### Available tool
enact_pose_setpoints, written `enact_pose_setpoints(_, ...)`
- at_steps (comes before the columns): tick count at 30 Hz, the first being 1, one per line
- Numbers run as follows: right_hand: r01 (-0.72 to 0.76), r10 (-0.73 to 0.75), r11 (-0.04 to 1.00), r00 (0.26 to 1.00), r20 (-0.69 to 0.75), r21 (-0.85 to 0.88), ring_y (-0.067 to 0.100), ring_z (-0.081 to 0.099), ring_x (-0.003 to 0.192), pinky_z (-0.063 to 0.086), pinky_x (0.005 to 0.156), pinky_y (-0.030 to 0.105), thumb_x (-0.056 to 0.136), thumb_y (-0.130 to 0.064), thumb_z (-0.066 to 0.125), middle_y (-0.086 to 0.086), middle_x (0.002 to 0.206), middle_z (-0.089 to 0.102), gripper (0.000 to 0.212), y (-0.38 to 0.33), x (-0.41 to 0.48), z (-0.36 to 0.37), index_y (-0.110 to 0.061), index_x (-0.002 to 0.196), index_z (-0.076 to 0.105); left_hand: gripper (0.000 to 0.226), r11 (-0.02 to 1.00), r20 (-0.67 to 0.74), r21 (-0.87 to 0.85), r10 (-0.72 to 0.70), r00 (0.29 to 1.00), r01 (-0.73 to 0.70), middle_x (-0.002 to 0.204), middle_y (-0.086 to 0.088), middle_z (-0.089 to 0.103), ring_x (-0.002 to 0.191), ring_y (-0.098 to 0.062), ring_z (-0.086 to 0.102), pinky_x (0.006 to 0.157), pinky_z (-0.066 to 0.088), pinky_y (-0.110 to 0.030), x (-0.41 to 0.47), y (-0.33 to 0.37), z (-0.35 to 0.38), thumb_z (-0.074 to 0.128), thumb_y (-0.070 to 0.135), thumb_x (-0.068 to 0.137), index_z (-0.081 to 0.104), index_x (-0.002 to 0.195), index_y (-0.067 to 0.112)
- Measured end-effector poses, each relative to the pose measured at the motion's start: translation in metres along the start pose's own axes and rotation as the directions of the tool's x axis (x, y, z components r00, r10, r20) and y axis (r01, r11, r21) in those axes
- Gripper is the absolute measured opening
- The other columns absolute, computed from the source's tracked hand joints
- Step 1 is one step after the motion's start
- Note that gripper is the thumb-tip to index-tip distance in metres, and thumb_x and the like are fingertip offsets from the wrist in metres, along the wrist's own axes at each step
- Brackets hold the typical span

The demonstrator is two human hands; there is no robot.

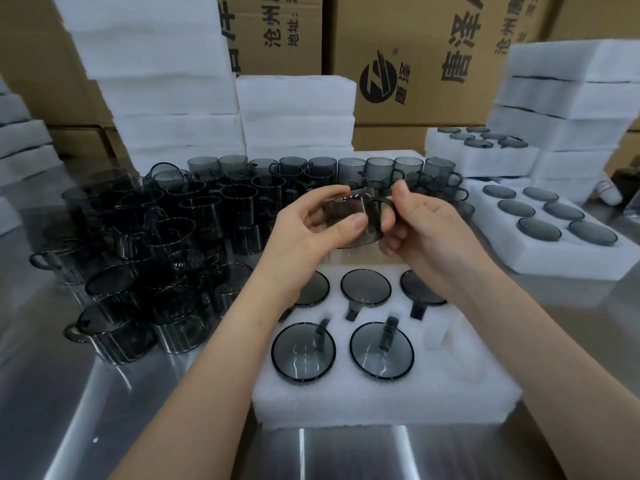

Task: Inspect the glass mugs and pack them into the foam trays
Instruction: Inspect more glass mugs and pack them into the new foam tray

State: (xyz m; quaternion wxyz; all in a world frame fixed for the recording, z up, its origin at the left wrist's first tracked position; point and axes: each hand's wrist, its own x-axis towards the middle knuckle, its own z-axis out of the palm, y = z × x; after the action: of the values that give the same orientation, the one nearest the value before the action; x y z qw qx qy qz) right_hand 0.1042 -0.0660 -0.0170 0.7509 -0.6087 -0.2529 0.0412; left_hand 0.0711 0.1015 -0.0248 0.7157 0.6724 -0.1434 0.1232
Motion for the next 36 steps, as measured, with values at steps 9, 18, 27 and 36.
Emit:
enact_pose_setpoints(9,-0.019,0.018,0.989,1.000,0.011,0.148,0.025,0.060,0.079,0.053,0.068,0.038,0.090,-0.031,0.056,0.013,0.098,0.062,0.031,0.002,0.003,-0.003,-0.013,0.115,0.061,0.037,0.994,0.047,-0.041,0.104,0.993,-0.102,0.106,0.009,0.069,0.101,-0.001,0.064,0.085,0.050,-0.017,-0.001,0.002,0.003,0.061,0.019,0.086,0.059,0.122,0.012)
enact_pose_setpoints(18,-0.022,0.018,0.997,0.998,-0.058,-0.069,0.033,0.073,0.078,0.061,0.064,0.037,0.083,-0.043,0.059,0.012,0.103,0.074,0.054,0.002,-0.003,0.005,-0.019,0.131,0.059,0.058,0.889,-0.001,0.376,0.283,0.959,-0.262,0.127,0.009,0.060,0.119,-0.004,0.056,0.105,0.045,-0.029,-0.005,0.004,0.003,0.076,0.016,0.078,0.054,0.130,0.027)
enact_pose_setpoints(27,0.061,-0.101,0.982,0.969,-0.226,-0.178,0.027,0.075,0.078,0.060,0.057,0.033,0.099,-0.029,0.055,0.000,0.093,0.077,0.020,0.005,-0.006,0.006,-0.030,0.106,0.074,0.065,0.635,0.153,0.692,0.338,0.929,-0.345,0.121,0.009,0.062,0.111,-0.001,0.053,0.096,0.037,-0.008,-0.005,0.013,0.014,0.085,0.016,0.071,0.056,0.129,0.018)
enact_pose_setpoints(36,-0.235,0.220,0.966,0.966,0.133,0.104,0.034,0.068,0.104,0.058,0.086,0.044,0.091,-0.048,0.055,0.021,0.115,0.069,0.040,0.003,-0.002,0.003,-0.016,0.107,0.073,0.066,0.884,0.130,0.400,0.206,0.970,-0.242,0.137,0.009,0.055,0.127,-0.001,0.052,0.108,0.044,-0.031,-0.015,0.004,0.002,0.080,0.000,0.074,0.047,0.126,0.024)
